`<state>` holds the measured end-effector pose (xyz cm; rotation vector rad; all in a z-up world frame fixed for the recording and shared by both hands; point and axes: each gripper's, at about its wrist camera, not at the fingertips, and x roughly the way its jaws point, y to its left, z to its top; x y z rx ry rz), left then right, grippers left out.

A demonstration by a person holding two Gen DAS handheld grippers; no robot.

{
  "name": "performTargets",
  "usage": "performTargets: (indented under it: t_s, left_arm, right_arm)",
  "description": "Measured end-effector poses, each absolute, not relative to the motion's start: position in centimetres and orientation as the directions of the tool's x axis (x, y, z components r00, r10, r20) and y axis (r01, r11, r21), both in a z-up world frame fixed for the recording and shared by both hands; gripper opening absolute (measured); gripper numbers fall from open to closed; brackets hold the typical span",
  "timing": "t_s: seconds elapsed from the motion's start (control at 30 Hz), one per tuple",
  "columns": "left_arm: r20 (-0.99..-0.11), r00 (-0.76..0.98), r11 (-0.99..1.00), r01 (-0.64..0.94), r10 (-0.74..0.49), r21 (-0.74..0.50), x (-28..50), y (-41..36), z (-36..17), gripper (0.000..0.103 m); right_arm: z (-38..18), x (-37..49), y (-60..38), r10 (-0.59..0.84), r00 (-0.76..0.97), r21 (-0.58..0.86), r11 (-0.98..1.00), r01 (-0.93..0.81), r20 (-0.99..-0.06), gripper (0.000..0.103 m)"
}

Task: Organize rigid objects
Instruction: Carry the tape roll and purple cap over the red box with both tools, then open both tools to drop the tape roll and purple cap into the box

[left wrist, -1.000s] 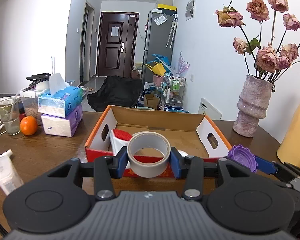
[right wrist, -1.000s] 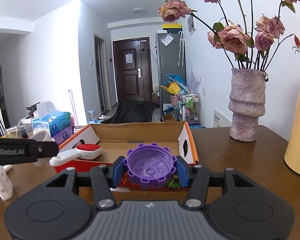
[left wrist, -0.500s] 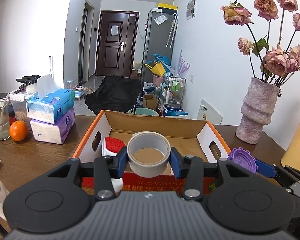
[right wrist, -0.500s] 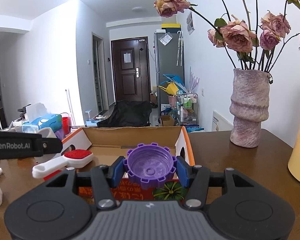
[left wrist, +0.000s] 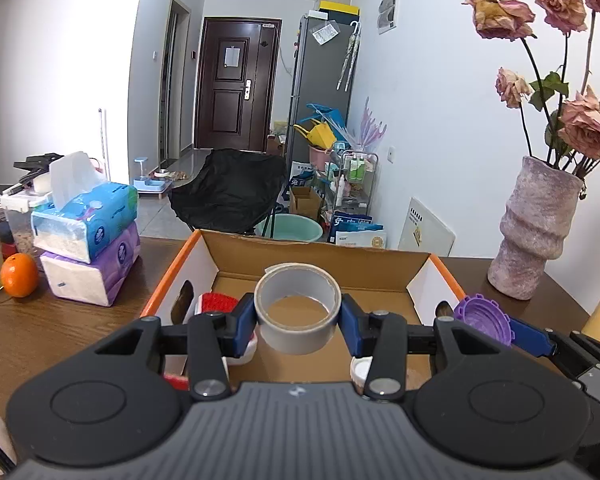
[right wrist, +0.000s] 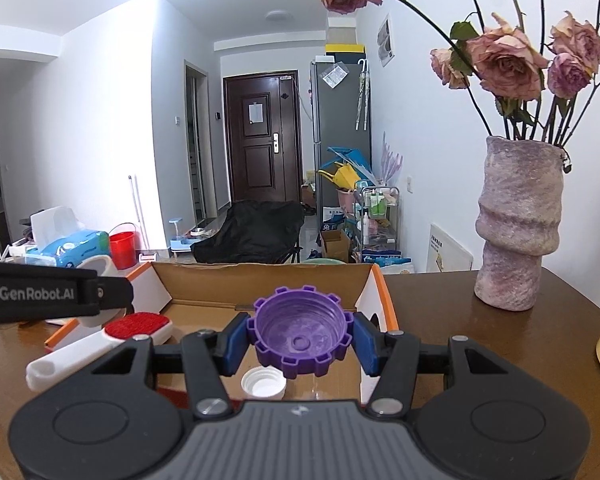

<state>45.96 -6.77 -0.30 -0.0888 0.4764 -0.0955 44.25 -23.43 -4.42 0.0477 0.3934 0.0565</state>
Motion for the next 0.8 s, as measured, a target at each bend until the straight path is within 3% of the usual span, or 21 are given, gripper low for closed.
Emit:
performTargets:
  t_s: [0.8]
  left_arm:
    - [-0.52,0.853,0.997,0.001,-0.042,-0.079,52.5,-6.2,-1.4,0.045]
  right_arm:
    - [-5.4,49.8,-22.7,0.062,0.91,0.02,0.998,-0.058,-0.41,0.053]
